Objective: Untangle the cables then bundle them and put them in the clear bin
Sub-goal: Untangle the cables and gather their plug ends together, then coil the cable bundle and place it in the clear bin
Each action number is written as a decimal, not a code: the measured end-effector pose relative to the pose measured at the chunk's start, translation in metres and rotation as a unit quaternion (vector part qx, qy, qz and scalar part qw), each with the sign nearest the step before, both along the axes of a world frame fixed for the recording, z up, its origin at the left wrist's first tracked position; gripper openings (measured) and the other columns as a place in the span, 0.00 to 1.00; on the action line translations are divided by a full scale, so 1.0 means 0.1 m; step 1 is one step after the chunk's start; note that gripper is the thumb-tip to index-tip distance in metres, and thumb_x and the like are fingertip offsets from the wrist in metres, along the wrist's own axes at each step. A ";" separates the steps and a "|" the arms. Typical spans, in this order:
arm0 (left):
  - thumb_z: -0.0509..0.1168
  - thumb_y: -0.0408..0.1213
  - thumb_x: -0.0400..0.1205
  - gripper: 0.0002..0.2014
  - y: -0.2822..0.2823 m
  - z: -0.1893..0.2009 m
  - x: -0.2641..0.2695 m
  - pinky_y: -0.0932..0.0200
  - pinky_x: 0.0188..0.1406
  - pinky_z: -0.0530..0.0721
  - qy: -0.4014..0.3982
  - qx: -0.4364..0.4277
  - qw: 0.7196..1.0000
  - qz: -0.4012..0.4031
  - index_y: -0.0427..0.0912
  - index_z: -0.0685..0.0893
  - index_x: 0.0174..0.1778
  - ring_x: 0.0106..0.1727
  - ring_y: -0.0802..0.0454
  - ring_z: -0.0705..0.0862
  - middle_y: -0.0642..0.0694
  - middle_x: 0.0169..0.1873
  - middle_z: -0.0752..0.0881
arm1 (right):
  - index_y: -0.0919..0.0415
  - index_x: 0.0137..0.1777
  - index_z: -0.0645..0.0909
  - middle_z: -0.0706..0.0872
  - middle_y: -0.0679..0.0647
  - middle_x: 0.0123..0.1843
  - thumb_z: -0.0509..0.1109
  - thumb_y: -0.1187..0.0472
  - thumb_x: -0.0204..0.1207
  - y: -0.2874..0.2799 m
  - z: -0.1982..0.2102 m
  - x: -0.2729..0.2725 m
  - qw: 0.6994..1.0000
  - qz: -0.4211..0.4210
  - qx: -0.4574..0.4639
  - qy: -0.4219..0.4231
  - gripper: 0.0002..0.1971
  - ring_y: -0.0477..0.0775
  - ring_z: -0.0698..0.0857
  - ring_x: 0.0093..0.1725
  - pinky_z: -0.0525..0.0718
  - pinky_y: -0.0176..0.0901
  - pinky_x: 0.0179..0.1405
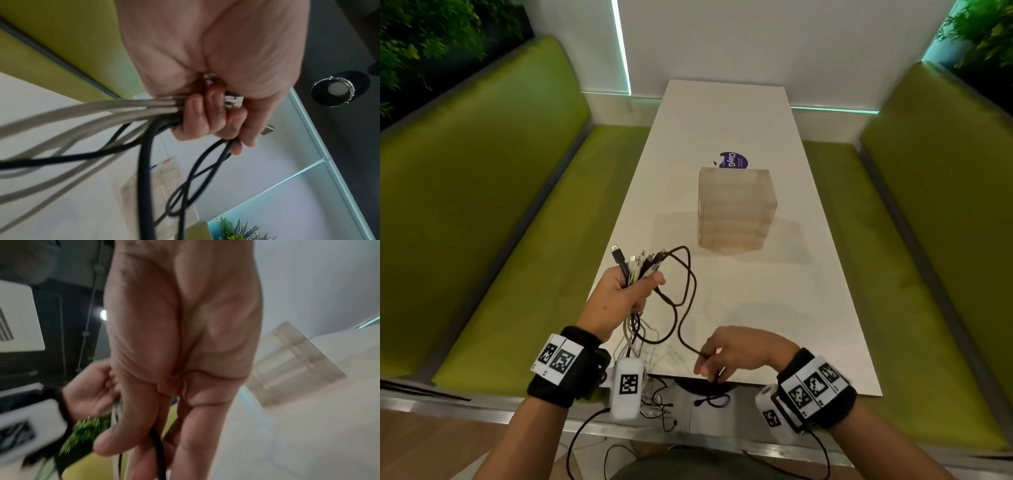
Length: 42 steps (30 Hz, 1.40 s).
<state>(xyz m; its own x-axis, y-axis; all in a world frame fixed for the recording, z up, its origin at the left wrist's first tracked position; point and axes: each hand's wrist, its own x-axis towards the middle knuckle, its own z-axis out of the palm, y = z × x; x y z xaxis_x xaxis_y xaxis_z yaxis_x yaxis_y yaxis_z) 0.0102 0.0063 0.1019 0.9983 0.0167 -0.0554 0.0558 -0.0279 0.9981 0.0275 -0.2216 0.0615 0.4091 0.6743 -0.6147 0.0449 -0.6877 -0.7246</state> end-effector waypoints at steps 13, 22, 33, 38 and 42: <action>0.70 0.47 0.72 0.11 -0.07 0.07 -0.09 0.63 0.22 0.60 0.024 0.028 0.993 -0.114 0.44 0.88 0.30 0.21 0.55 0.61 0.54 0.16 0.65 | 0.38 0.78 0.65 0.73 0.39 0.74 0.79 0.57 0.71 -0.12 0.56 0.11 0.947 -0.196 0.223 -0.126 0.38 0.39 0.77 0.69 0.79 0.35 0.65; 0.68 0.40 0.81 0.10 -0.04 0.09 -0.03 0.63 0.21 0.59 -0.005 -0.041 0.999 0.020 0.46 0.88 0.34 0.21 0.57 0.59 0.56 0.20 0.64 | 0.59 0.47 0.85 0.90 0.52 0.40 0.70 0.61 0.78 -0.04 0.46 0.01 0.981 -0.063 0.132 -0.130 0.03 0.47 0.87 0.43 0.85 0.43 0.52; 0.67 0.46 0.78 0.12 -0.12 0.20 0.05 0.63 0.21 0.57 -0.033 -0.162 0.986 0.016 0.47 0.82 0.30 0.20 0.59 0.58 0.55 0.19 0.64 | 0.56 0.62 0.85 0.90 0.50 0.52 0.75 0.59 0.72 -0.07 -0.34 -0.15 0.994 0.024 -0.048 -0.098 0.18 0.43 0.85 0.48 0.80 0.38 0.53; 0.63 0.45 0.84 0.14 -0.30 0.22 0.13 0.66 0.21 0.60 -0.040 -0.142 0.988 -0.048 0.42 0.76 0.35 0.21 0.59 0.60 0.55 0.20 0.66 | 0.51 0.76 0.70 0.78 0.50 0.73 0.74 0.52 0.74 -0.03 0.13 0.12 0.980 -0.111 0.071 -0.150 0.31 0.47 0.80 0.66 0.76 0.44 0.70; 0.57 0.52 0.82 0.15 -0.51 0.36 0.30 0.66 0.22 0.62 -0.022 -0.136 0.986 -0.091 0.42 0.76 0.44 0.21 0.59 0.62 0.56 0.21 0.67 | 0.55 0.80 0.60 0.75 0.52 0.74 0.74 0.59 0.74 0.11 0.67 0.31 0.934 -0.222 0.256 -0.114 0.37 0.51 0.76 0.72 0.76 0.47 0.72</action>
<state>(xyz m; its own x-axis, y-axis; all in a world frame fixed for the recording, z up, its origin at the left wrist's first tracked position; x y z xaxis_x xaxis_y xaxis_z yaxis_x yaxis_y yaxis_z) 0.0403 -0.0452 0.1380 0.9849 -0.1727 0.0104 0.0310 0.2351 0.9715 0.0590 -0.2111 0.1290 0.7992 0.5889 -0.1206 0.0309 -0.2406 -0.9701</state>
